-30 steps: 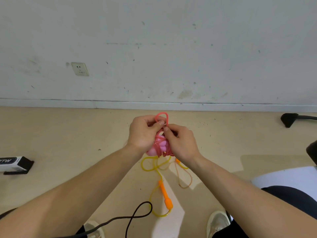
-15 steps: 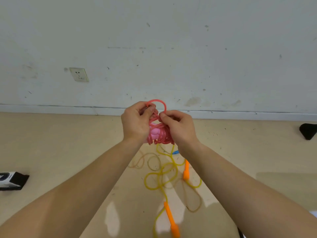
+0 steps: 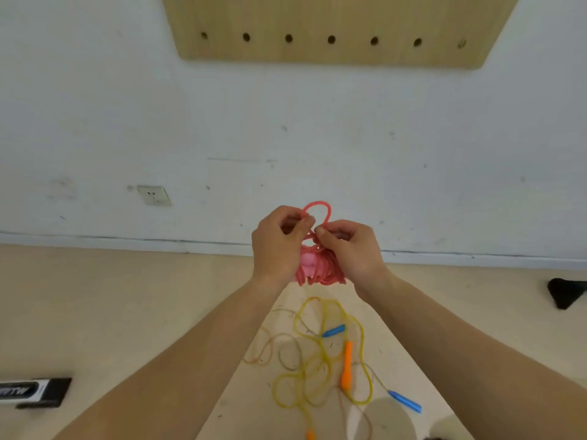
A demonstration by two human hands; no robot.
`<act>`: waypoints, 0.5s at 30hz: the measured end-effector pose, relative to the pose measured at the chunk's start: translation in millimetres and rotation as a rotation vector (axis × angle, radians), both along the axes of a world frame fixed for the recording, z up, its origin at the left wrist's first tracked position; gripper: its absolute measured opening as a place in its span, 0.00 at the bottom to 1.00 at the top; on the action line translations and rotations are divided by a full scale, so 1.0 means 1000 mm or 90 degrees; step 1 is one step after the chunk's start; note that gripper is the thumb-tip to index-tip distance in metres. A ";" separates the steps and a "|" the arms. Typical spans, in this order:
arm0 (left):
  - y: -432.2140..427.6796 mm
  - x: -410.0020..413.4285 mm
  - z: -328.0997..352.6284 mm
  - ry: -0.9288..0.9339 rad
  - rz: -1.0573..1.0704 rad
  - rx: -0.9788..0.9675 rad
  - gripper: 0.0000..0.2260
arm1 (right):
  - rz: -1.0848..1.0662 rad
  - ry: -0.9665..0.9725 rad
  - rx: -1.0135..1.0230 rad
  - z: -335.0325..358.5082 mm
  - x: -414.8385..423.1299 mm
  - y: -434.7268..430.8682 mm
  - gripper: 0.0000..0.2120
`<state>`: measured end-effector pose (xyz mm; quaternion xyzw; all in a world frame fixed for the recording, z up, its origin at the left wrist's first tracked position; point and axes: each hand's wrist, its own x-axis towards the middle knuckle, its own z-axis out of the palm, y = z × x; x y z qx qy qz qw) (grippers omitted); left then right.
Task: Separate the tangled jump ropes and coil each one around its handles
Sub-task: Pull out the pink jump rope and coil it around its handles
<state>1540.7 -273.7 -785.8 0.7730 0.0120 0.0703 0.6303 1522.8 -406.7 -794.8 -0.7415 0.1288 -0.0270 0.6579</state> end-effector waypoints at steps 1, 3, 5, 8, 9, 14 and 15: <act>-0.003 0.002 0.025 0.013 -0.015 0.008 0.02 | -0.007 0.005 0.000 0.026 0.003 -0.003 0.04; -0.009 0.006 0.076 0.047 -0.031 -0.002 0.02 | -0.025 0.019 0.000 0.082 0.006 -0.009 0.03; -0.014 0.007 0.129 0.072 -0.042 -0.027 0.02 | -0.037 0.028 -0.008 0.136 0.007 -0.015 0.04; -0.022 0.010 0.209 0.118 -0.080 -0.081 0.02 | -0.043 0.037 -0.013 0.214 0.007 -0.028 0.04; -0.024 0.009 0.235 0.136 -0.099 -0.109 0.02 | -0.050 0.041 -0.012 0.236 0.008 -0.033 0.04; -0.041 0.009 0.347 0.146 -0.132 -0.150 0.03 | -0.068 0.029 -0.009 0.345 0.010 -0.055 0.04; -0.045 0.009 0.367 0.142 -0.127 -0.148 0.03 | -0.064 0.021 -0.007 0.364 0.010 -0.059 0.04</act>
